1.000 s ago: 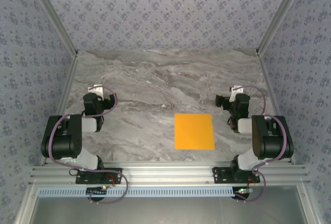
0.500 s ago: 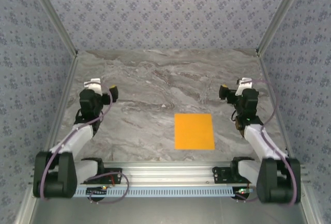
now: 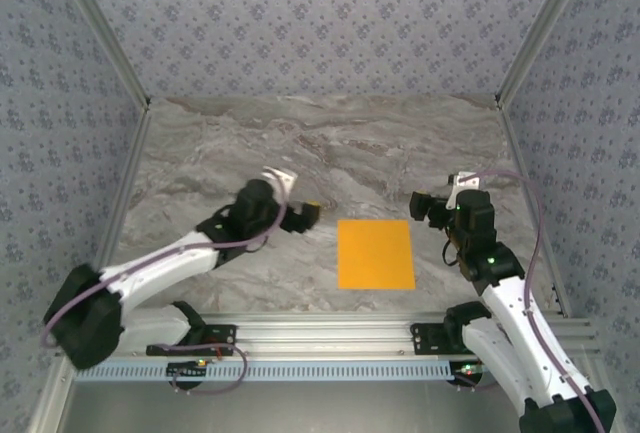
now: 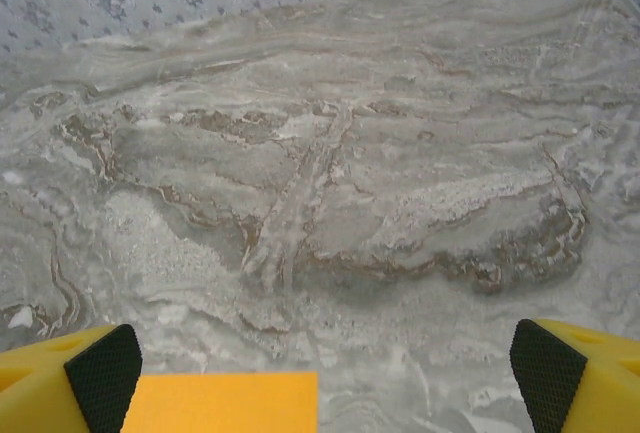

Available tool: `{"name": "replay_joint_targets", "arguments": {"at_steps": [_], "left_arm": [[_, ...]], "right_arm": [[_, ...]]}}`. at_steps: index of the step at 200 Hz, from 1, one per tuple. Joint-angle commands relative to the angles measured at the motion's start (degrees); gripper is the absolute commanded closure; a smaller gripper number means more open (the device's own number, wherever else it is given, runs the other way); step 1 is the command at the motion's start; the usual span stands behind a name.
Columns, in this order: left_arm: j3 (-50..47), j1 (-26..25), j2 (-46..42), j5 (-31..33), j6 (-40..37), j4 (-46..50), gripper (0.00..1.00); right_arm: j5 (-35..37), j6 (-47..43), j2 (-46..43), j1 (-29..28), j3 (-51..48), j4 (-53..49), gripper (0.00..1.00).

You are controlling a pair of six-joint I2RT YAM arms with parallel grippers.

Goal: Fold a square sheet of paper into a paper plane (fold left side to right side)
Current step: Move the square sheet of paper to the center of the table.

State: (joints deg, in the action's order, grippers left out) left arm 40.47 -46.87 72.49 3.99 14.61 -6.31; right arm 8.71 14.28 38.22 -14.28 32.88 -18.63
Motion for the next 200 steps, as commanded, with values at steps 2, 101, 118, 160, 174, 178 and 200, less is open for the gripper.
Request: {"name": "replay_joint_targets", "arguments": {"at_steps": [2,101,118,160,174,178,200], "left_arm": [[6.87,-7.15,9.28,0.14,3.34,2.16,0.02],[31.22,-17.95,41.55,-1.05,8.39,10.09,0.02],[33.00,-18.20,43.85,0.29,8.67,11.94,0.02],[37.15,-18.43,47.86,5.79,9.29,18.81,0.02],[37.66,-18.43,48.47,8.77,9.50,20.58,0.02],[37.67,-18.43,48.60,9.48,9.45,20.83,0.02],[38.70,-18.43,49.39,12.63,8.28,23.04,0.02]], "right_arm": [[6.14,2.23,-0.85,-1.97,4.46,-8.97,0.00],[14.82,2.77,-4.03,-5.49,8.20,-15.29,0.00],[15.32,2.58,-4.03,-5.73,8.27,-15.29,0.00],[16.00,2.36,-4.00,-5.78,8.27,-15.14,0.00],[16.29,2.26,-3.95,-5.89,8.23,-15.13,0.00],[16.34,2.32,-3.95,-5.88,8.21,-15.20,0.00],[16.54,2.24,-3.95,-5.85,8.17,-15.00,0.00]]}}
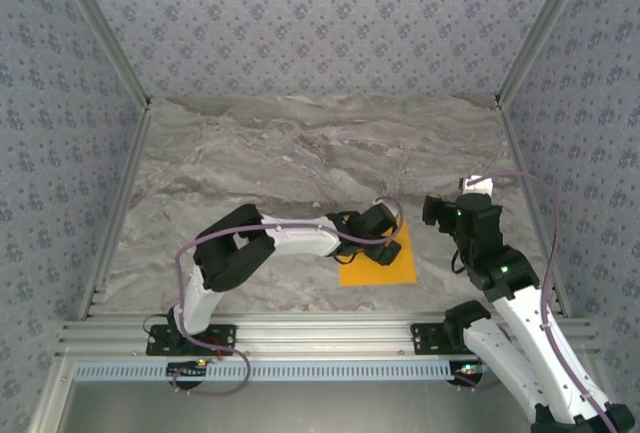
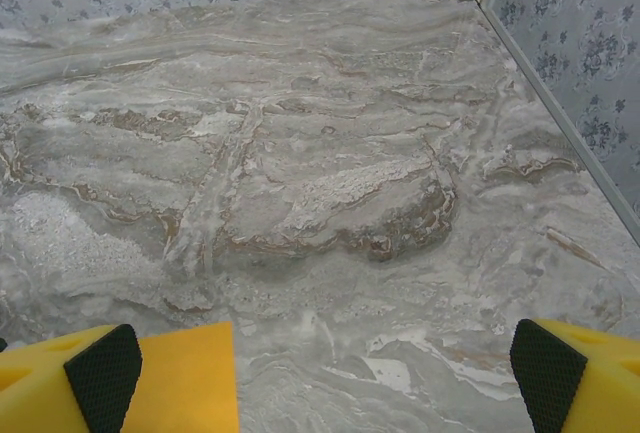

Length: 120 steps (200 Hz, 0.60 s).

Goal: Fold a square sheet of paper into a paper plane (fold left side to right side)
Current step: Move the square sheet of paper to the center of the table.

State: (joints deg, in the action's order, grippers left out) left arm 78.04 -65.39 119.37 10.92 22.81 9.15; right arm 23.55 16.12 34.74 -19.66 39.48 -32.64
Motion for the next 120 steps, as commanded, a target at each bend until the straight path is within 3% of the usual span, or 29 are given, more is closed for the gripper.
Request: {"name": "replay_joint_targets", "arguments": {"at_steps": [1,40,120], "left_arm": [[1.23,0.08,2.56,5.92,0.02,7.74,0.02],[1.70,2.46,2.49,9.19,-7.36,9.03,0.02],[-0.07,14.58,0.55,-2.21,-16.64,5.35,0.02]], "right_arm": [[1.73,0.40,-0.47,-0.51,1.61,-1.00,0.00],[1.93,0.01,-0.54,-0.47,1.82,-0.84,0.00],[-0.49,0.88,-0.46,-0.55,0.99,-1.13,0.00]]}}
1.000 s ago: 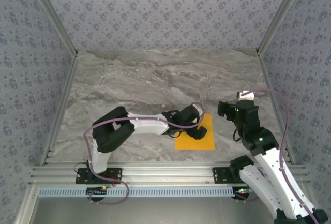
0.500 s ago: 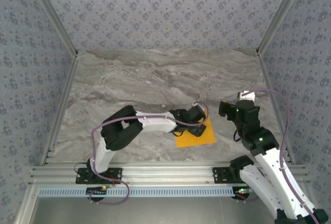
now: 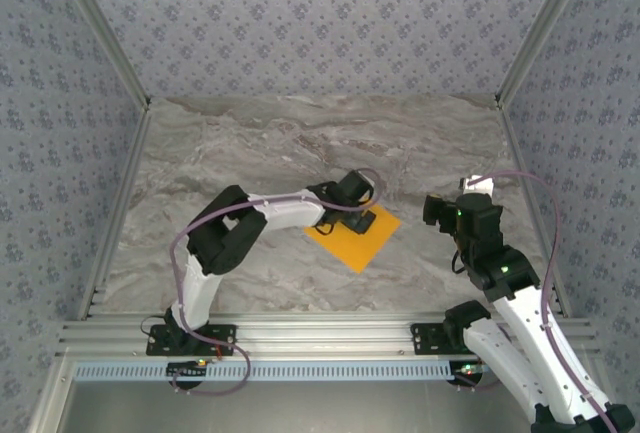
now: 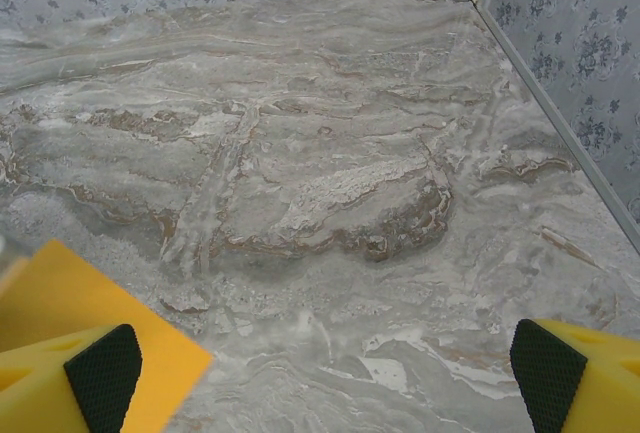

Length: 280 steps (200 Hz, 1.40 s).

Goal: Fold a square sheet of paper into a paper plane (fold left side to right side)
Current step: Move the square sheet of paper to the center of the table, then pick up the square sheet of paper from the center of the table.

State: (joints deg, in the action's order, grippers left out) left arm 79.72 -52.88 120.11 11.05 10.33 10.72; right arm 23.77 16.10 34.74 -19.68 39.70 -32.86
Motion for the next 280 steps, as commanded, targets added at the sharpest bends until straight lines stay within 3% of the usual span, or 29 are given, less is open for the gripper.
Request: {"name": "replay_joint_targets", "arguments": {"at_steps": [1,52,78,109,153,206,280], "left_arm": [[-1.80,2.17,-0.25,-2.39,-4.13,3.78,0.02],[-7.99,5.63,-13.47,-8.11,-0.78,2.16,0.02],[-15.44,8.43,-22.91,-12.11,3.54,-0.66,0.02],[-23.95,10.19,-30.09,-22.97,9.30,-5.97,0.02],[-27.82,11.50,-28.24,-34.16,17.76,-12.54,0.04],[-25.68,11.61,-20.67,-35.48,19.67,-11.08,0.07],[-28.84,11.60,-18.34,-34.12,24.14,-13.79,0.08]], "right_arm": [[-0.77,0.93,-0.46,-0.48,0.71,-0.86,0.00],[-9.53,3.63,4.25,-0.60,-2.37,3.70,0.00],[-16.18,6.42,12.78,-0.84,-1.61,6.51,0.00],[-20.43,7.91,26.94,-3.56,1.53,10.43,0.00],[-21.63,10.95,45.21,-5.05,8.16,12.88,0.00],[-20.89,11.08,56.38,-7.31,13.82,13.02,0.00],[-19.85,13.57,65.55,-10.94,16.43,12.22,0.00]]}}
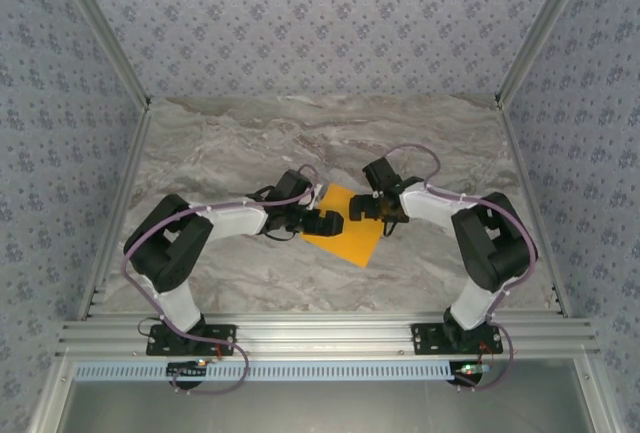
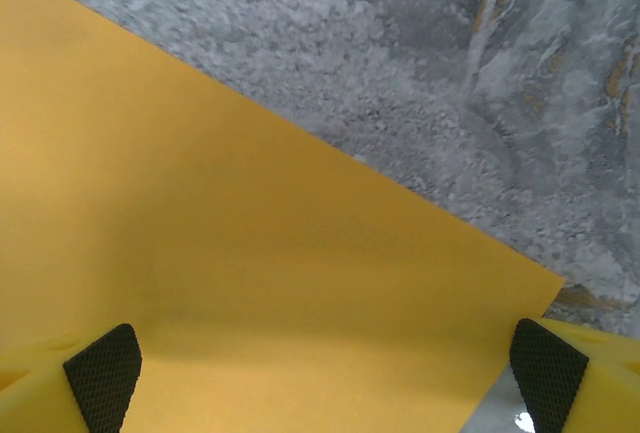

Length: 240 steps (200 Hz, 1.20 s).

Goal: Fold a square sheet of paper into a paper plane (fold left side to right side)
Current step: Pick up the square sheet of paper from the center of the table.

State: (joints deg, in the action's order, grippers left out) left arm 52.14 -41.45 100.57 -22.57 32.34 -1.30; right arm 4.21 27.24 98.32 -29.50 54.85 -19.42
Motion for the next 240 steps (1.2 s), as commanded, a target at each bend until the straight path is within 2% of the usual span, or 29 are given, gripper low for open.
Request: {"name": "replay_joint_targets", "arguments": {"at_steps": [1,50,88,124,162,185,200,240], "left_arm": [[-1.30,0.15,1.20,-0.48,2.16,-1.81,0.08],[-2.59,0.21,1.30,-0.37,3.00,-3.68,0.11],[-3.33,0.15,0.21,-0.29,2.99,-5.21,0.13],[-4.50,0.22,-2.07,-0.19,3.15,-7.10,0.13],[-5.97,0.86,-5.12,-0.22,3.41,-8.59,0.13],[-7.59,2.01,-7.97,-0.45,3.52,-9.52,0.12],[-9.20,3.44,-10.92,-0.72,3.48,-9.85,0.12],[-14.13,10.40,-19.57,-5.12,3.83,-10.04,0.10]], "right_arm": [[-0.40,2.44,2.05,-1.15,1.25,-1.23,0.00],[-5.20,3.78,1.63,-5.44,0.25,1.46,0.00],[-4.36,3.78,0.12,-8.67,1.31,0.05,0.00],[-4.58,2.96,-1.03,-9.05,1.69,-0.50,0.18],[-5.39,1.94,-2.09,-8.79,1.59,-0.39,0.45],[-9.06,0.37,-3.44,-7.68,0.12,1.86,0.60],[-13.01,0.48,-5.18,-6.51,-1.94,5.76,0.66],[-22.53,-0.82,-11.04,-3.10,-5.80,12.93,0.70]]}}
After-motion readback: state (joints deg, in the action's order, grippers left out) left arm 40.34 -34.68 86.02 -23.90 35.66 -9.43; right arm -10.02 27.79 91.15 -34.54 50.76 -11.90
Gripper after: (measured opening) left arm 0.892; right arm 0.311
